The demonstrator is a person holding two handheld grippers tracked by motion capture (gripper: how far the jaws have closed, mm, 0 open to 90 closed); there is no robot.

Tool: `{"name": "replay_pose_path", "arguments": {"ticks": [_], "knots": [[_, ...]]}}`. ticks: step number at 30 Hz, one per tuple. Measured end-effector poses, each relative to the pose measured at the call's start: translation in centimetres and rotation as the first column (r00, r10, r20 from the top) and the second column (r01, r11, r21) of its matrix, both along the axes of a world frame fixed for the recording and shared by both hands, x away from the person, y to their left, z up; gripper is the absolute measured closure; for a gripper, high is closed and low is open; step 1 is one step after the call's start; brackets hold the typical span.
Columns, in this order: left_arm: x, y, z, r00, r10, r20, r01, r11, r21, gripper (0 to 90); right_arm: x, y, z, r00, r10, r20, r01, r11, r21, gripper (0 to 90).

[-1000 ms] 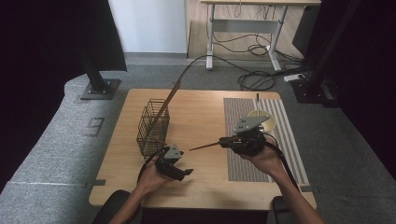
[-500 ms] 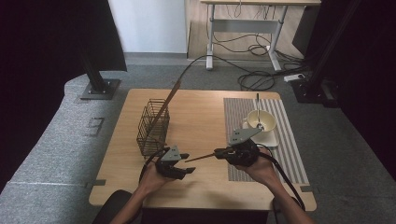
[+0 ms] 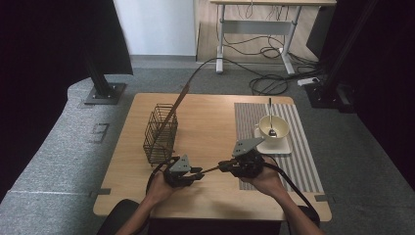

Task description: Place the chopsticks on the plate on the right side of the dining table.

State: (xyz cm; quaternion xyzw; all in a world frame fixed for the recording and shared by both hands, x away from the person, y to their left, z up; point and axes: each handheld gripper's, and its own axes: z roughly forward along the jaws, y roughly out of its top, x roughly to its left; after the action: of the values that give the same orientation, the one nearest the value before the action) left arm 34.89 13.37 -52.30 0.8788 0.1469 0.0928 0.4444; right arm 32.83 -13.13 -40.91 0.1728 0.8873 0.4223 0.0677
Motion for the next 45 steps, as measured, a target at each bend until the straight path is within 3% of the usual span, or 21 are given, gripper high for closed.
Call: {"name": "replay_pose_path", "arguments": {"ticks": [7, 14, 18, 20, 23, 24, 27, 28, 32, 33, 36, 38, 41, 42, 43, 44, 45], "knots": [[-0.1, -0.1, -0.1, 0.9992, -0.040, 0.006, 0.040, 0.9992, 0.000, 79.4, 0.2, 0.0, 0.0, 1.0000, 0.000, -0.009, 0.000, 1.000, 0.008, 81.9], [-0.5, -0.2, 0.0, 0.9934, -0.111, 0.028, 0.111, 0.9937, 0.018, 85.2, 1.9, -0.5, -0.1, 0.9967, -0.064, -0.051, 0.066, 0.997, 0.032, 73.0], [-0.3, -0.2, -0.1, 0.9935, -0.114, 0.004, 0.114, 0.9935, 0.008, 86.0, 2.7, -0.5, -0.3, 0.9939, -0.083, -0.073, 0.086, 0.996, 0.039, 70.2], [-0.3, -0.1, -0.1, 0.9937, -0.112, 0.001, 0.112, 0.9937, 0.005, 86.0, 2.8, -0.5, -0.3, 0.9937, -0.089, -0.068, 0.092, 0.995, 0.036, 69.0], [-0.2, -0.1, -0.1, 0.9941, -0.108, -0.010, 0.108, 0.9941, 0.008, 86.0, 2.7, -0.4, -0.1, 0.9915, -0.126, -0.031, 0.127, 0.991, 0.028, 58.5], [-0.2, -0.1, -0.2, 0.9951, -0.097, -0.019, 0.097, 0.9951, 0.016, 85.9, 2.7, -0.3, 0.3, 0.9865, -0.164, -0.001, 0.164, 0.986, 0.023, 49.4], [-0.1, -0.2, -0.2, 0.9951, -0.095, -0.029, 0.095, 0.9952, 0.020, 85.9, 2.8, -0.2, 0.6, 0.9817, -0.190, 0.015, 0.189, 0.981, 0.035, 42.9], [-0.1, -0.2, -0.3, 0.9951, -0.092, -0.034, 0.093, 0.9954, 0.021, 85.9, 3.0, 0.0, 0.8, 0.9705, -0.237, 0.045, 0.235, 0.971, 0.038, 35.1], [0.1, -0.1, -0.4, 0.9953, -0.084, -0.049, 0.085, 0.9959, 0.030, 85.9, 3.1, 0.5, 0.8, 0.9513, -0.284, 0.119, 0.285, 0.958, 0.007, 30.0], [0.1, -0.1, -0.4, 0.9953, -0.084, -0.049, 0.085, 0.9959, 0.030, 85.9, 3.1, 0.5, 0.8, 0.9513, -0.284, 0.119, 0.285, 0.958, 0.007, 30.0], [0.2, 0.1, -0.2, 0.9951, -0.079, -0.060, 0.080, 0.9967, 0.012, 85.9, 3.1, 0.5, 0.5, 0.9336, -0.309, 0.181, 0.321, 0.946, -0.039, 29.5], [0.3, 0.4, -0.2, 0.9949, -0.076, -0.066, 0.076, 0.9971, -0.001, 85.8, 3.3, 0.2, 0.4, 0.9249, -0.328, 0.193, 0.342, 0.939, -0.044, 29.2], [0.4, 0.5, -0.1, 0.9947, -0.075, -0.070, 0.074, 0.9971, -0.015, 85.9, 3.5, -0.3, 0.1, 0.9195, -0.340, 0.197, 0.355, 0.934, -0.044, 29.1], [0.4, 0.6, 0.0, 0.9947, -0.074, -0.071, 0.072, 0.9972, -0.022, 85.8, 3.7, -0.8, -0.2, 0.9149, -0.356, 0.190, 0.371, 0.927, -0.049, 29.1], [0.5, 0.6, 0.0, 0.9948, -0.072, -0.072, 0.070, 0.9972, -0.026, 85.8, 3.7, -0.8, -0.2, 0.9149, -0.356, 0.190, 0.371, 0.927, -0.049, 29.1], [0.5, 0.7, 0.0, 0.9947, -0.071, -0.075, 0.069, 0.9971, -0.033, 85.8, 4.1, -1.4, -0.8, 0.9087, -0.374, 0.185, 0.390, 0.919, -0.058, 29.1], [0.5, 0.8, 0.1, 0.9950, -0.069, -0.073, 0.067, 0.9971, -0.036, 85.8, 4.1, -1.4, -0.8, 0.9087, -0.374, 0.185, 0.390, 0.919, -0.058, 29.1]]}}
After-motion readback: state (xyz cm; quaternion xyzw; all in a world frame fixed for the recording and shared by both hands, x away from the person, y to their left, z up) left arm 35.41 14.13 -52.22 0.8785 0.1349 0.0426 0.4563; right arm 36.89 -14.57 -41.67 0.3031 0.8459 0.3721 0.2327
